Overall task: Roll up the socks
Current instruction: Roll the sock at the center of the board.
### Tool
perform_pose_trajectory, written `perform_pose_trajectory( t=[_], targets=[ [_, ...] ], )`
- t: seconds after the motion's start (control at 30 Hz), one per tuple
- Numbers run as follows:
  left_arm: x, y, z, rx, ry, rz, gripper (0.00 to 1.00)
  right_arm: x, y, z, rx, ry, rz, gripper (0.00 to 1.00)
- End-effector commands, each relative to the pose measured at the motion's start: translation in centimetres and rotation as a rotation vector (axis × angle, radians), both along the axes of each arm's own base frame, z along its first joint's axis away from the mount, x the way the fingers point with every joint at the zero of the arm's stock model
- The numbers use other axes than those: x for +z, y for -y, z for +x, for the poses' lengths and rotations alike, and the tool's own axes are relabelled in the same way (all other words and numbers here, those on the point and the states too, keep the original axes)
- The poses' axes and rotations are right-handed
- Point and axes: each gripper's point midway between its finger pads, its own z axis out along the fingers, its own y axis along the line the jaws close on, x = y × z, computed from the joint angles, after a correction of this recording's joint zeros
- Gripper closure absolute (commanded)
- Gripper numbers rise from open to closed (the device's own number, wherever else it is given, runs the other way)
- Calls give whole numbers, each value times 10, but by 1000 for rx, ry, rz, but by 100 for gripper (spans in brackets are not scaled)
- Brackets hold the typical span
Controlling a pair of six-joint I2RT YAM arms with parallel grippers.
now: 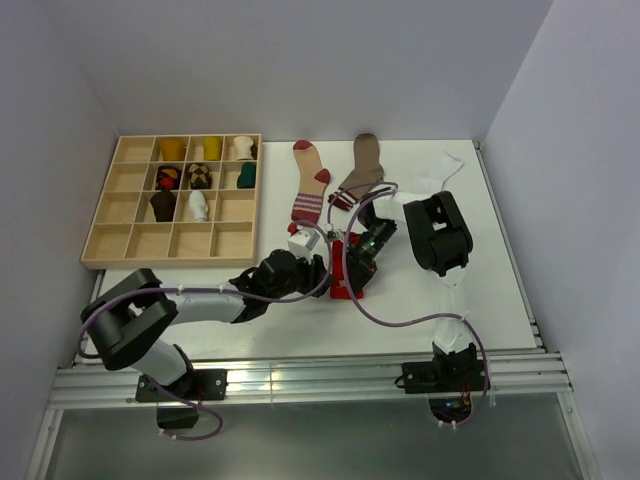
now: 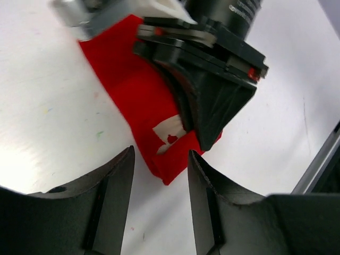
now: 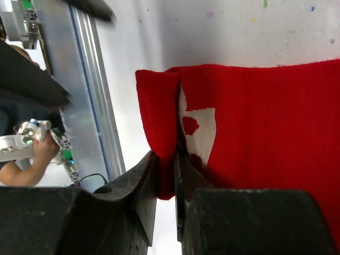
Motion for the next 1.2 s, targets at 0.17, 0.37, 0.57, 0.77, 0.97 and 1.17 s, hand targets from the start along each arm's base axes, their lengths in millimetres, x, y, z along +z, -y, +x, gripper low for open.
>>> perform_pose_trajectory(
  t=[0.17, 0.37, 0.57, 0.77, 0.97, 1.17],
  targets=[
    [7, 61, -12, -332, 96, -4, 52, 5, -2, 4, -40, -53, -32, 78],
    [-14, 66, -20, -394, 53, 18, 53, 1, 1, 10, -62, -60, -57, 79],
    [-31, 62, -21, -386, 11, 52, 55, 4, 5, 17, -86, -63, -54, 79],
    [-39, 61, -25, -405, -31, 59, 62, 2, 10, 18, -105, -79, -60, 79],
    [-48, 58, -28, -396, -77, 57, 64, 1, 11, 18, -121, -98, -51, 79],
    [-56, 52, -26, -361, -106, 80, 62, 5, 13, 18, -128, -115, -36, 78]
  ],
)
